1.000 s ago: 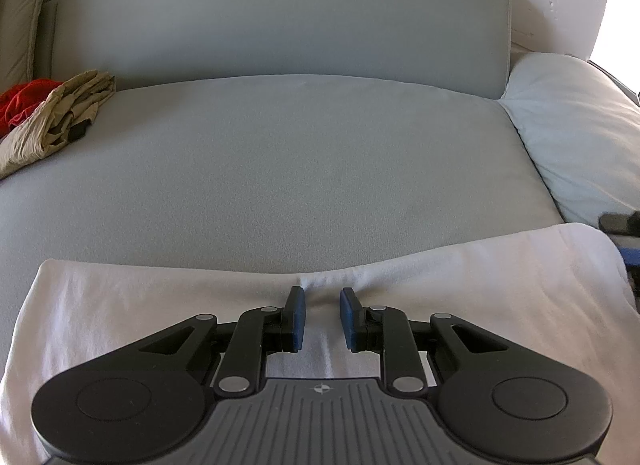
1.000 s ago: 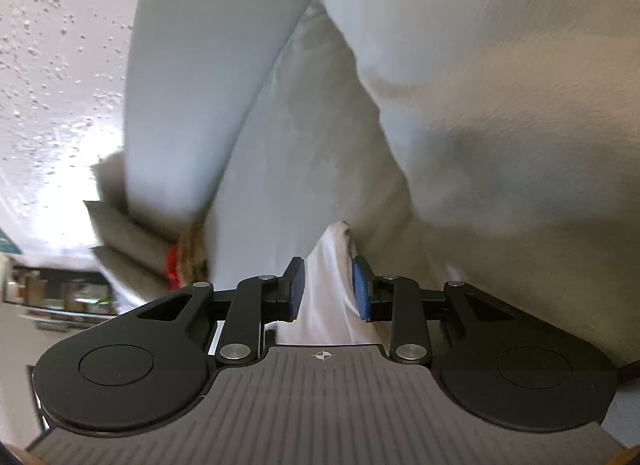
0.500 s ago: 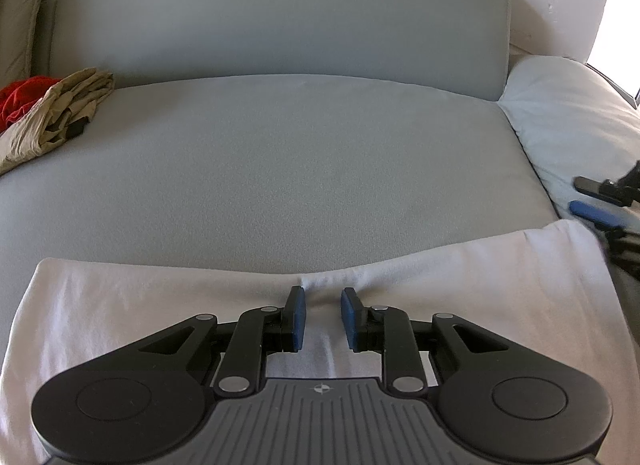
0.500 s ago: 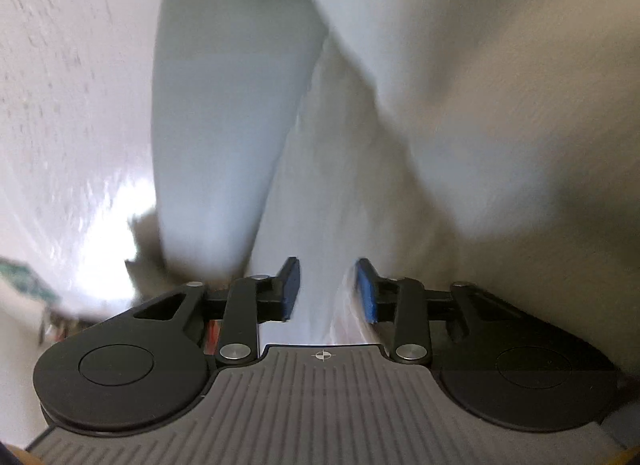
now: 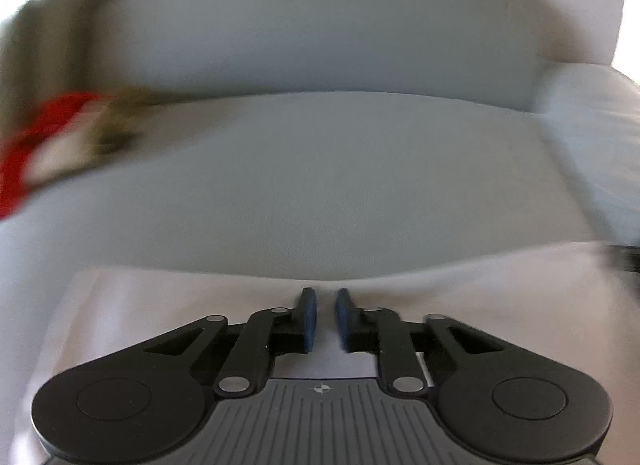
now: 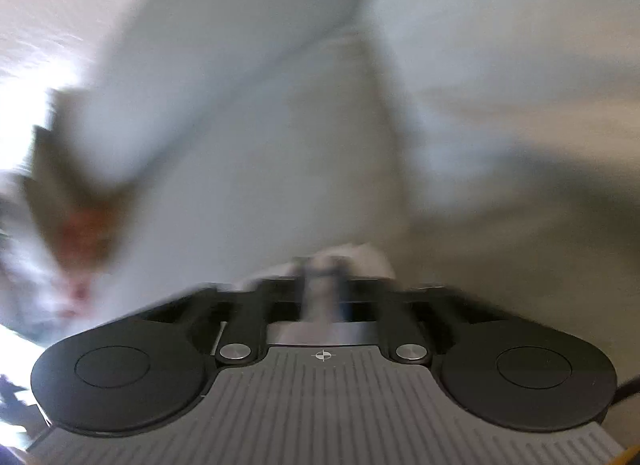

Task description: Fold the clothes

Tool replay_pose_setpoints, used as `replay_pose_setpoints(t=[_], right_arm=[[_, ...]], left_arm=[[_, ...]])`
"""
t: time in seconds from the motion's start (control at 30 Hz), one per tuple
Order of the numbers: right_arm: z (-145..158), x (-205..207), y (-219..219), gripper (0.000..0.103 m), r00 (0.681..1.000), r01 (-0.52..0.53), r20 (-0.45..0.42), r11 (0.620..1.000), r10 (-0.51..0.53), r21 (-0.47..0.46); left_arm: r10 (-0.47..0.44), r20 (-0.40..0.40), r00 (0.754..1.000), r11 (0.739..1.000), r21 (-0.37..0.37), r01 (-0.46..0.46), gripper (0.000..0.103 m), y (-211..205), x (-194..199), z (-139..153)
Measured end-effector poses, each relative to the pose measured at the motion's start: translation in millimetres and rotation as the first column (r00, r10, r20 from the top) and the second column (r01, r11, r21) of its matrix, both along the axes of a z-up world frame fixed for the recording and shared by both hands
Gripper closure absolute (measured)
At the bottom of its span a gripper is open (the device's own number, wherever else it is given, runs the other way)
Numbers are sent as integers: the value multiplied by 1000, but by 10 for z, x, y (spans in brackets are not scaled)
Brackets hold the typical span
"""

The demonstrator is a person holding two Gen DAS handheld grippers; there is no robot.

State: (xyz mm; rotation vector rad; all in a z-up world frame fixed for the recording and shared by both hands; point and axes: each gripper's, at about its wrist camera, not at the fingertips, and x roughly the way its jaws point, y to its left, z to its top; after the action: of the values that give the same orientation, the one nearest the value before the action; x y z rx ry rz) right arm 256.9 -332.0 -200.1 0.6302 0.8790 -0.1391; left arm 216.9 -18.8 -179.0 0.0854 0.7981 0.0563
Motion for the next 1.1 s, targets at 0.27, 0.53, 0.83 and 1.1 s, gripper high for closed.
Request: replay_pose_setpoints(t=[0.27, 0.53, 0.83, 1.1], right_arm=[[425, -85, 209, 85, 995, -2, 97, 997, 10, -78], [148, -760, 218, 71, 972, -208, -146, 961, 183, -181], [563, -1543, 549, 64, 974, -224, -17, 961, 225, -162], [302, -1594, 1152, 73, 955, -294, -92, 884, 280, -363]], left_arm=[[-58, -8, 998, 998, -22, 57, 86, 160, -393, 276], [-80, -46, 996, 992, -102, 75, 83, 430, -1183, 708], [-115, -25, 993, 987, -116, 112, 79, 759, -1833, 742], [40, -48, 998, 998, 45, -38, 78, 1034, -1611, 270]])
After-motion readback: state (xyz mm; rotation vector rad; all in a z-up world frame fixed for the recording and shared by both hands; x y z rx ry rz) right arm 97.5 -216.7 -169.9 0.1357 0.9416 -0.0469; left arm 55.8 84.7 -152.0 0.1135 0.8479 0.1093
